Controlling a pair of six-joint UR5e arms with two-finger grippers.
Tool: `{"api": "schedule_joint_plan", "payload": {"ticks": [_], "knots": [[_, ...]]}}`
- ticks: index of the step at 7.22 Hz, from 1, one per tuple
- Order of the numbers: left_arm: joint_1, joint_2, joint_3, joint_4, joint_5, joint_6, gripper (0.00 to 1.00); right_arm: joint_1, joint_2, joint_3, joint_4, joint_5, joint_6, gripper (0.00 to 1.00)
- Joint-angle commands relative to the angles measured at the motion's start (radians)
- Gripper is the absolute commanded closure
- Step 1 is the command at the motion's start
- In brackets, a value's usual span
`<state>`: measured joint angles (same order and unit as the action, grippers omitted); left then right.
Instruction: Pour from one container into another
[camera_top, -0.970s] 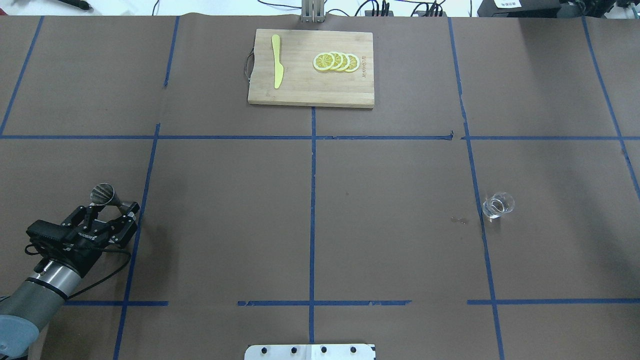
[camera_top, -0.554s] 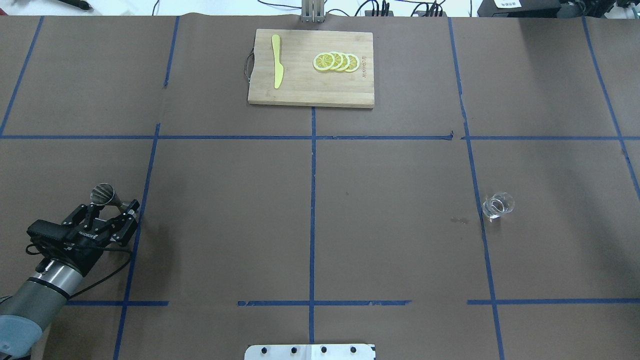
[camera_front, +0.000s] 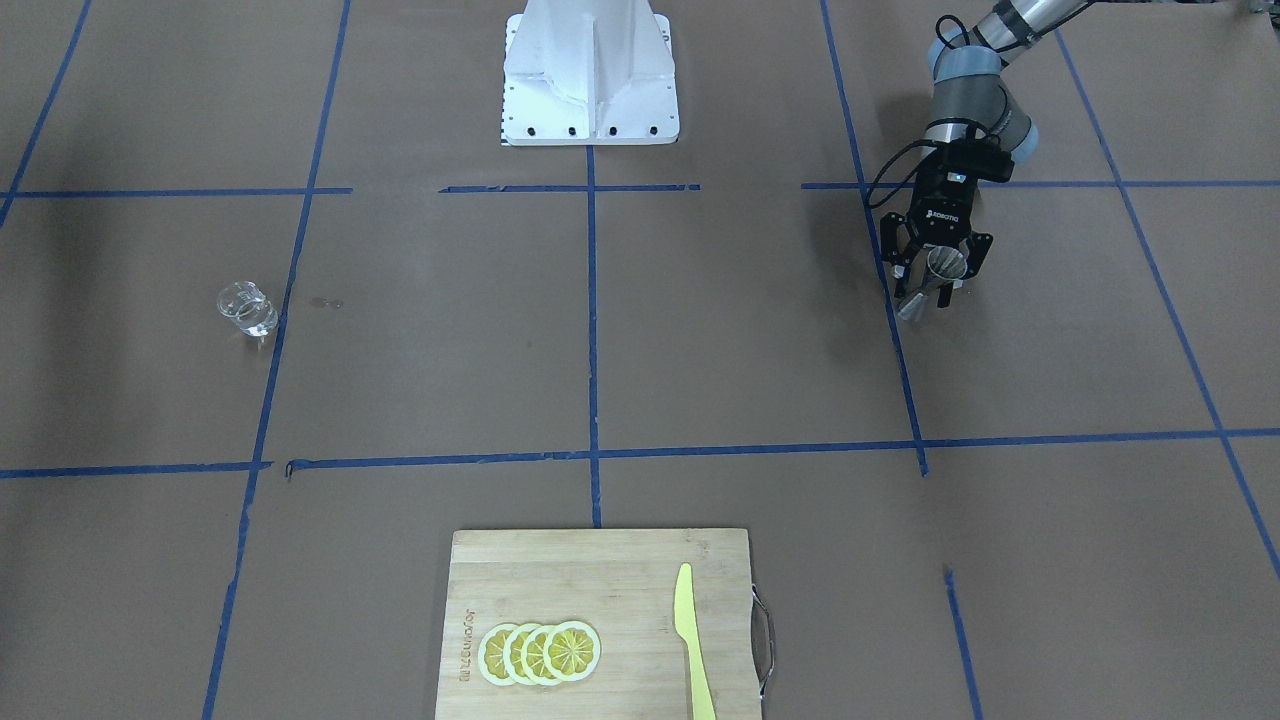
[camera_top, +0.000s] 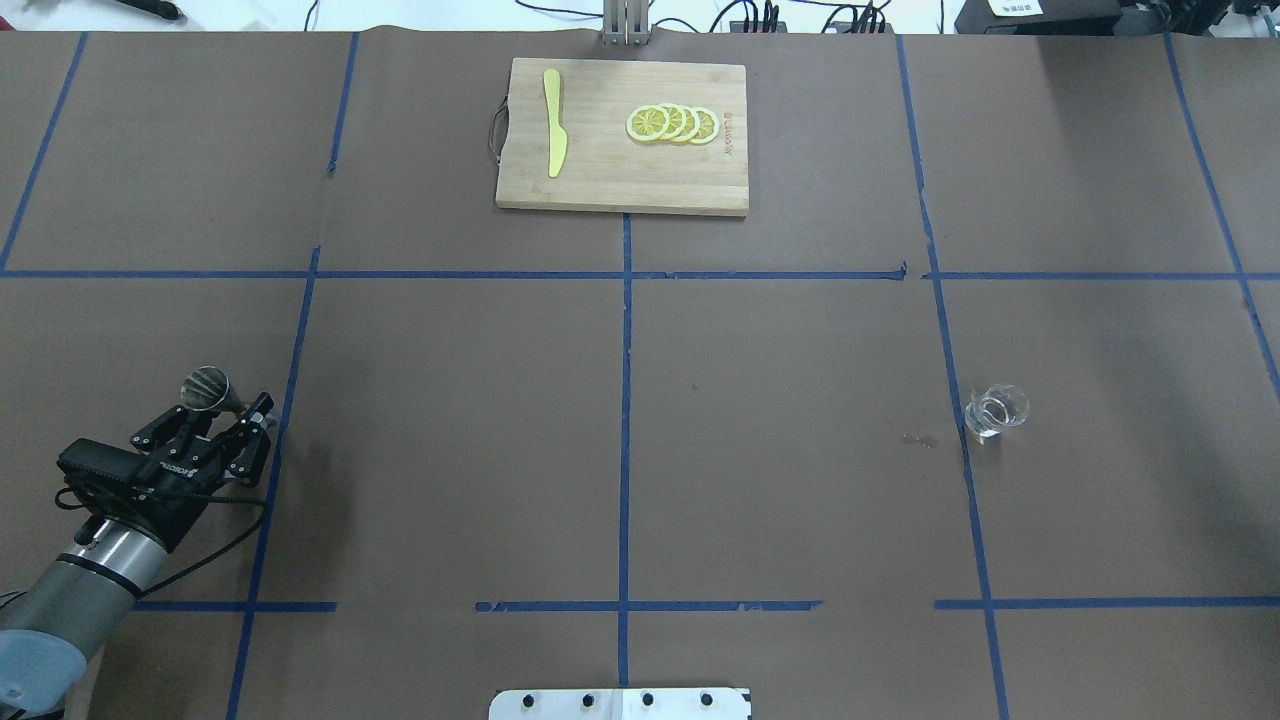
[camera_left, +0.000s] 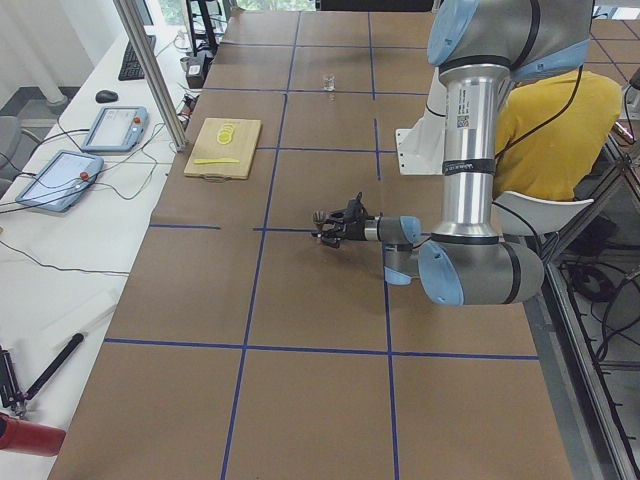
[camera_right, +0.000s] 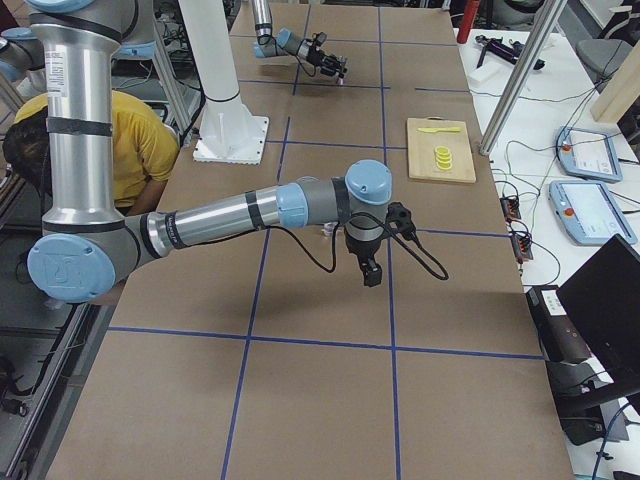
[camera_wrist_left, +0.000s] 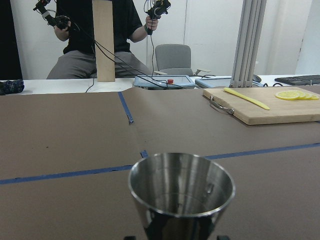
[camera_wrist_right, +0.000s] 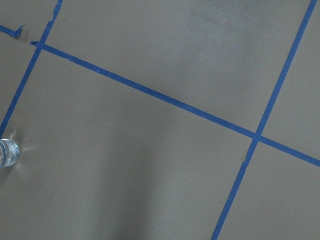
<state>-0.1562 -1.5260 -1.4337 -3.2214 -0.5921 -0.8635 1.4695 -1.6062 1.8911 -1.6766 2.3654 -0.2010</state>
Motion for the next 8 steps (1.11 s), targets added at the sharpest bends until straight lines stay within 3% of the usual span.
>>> {"api": "schedule_joint_plan", "payload": {"ticks": [1, 2, 6, 8], "knots": [[-0.002, 0.001, -0.001, 0.000, -0.001, 0.008, 0.81, 0.000, -0.001, 0.002, 0.000, 0.000, -0.002, 0.00], [-0.003, 0.001, -0.004, -0.002, -0.003, 0.009, 0.97, 0.000, 0.000, 0.002, 0.000, 0.000, -0.002, 0.00], [-0.028, 0.000, -0.026, -0.028, -0.011, 0.024, 1.00, 0.000, -0.001, 0.022, 0.000, 0.000, 0.003, 0.00], [-0.081, -0.006, -0.081, -0.043, -0.071, 0.194, 1.00, 0.000, 0.002, 0.025, 0.000, 0.000, 0.006, 0.00]]}}
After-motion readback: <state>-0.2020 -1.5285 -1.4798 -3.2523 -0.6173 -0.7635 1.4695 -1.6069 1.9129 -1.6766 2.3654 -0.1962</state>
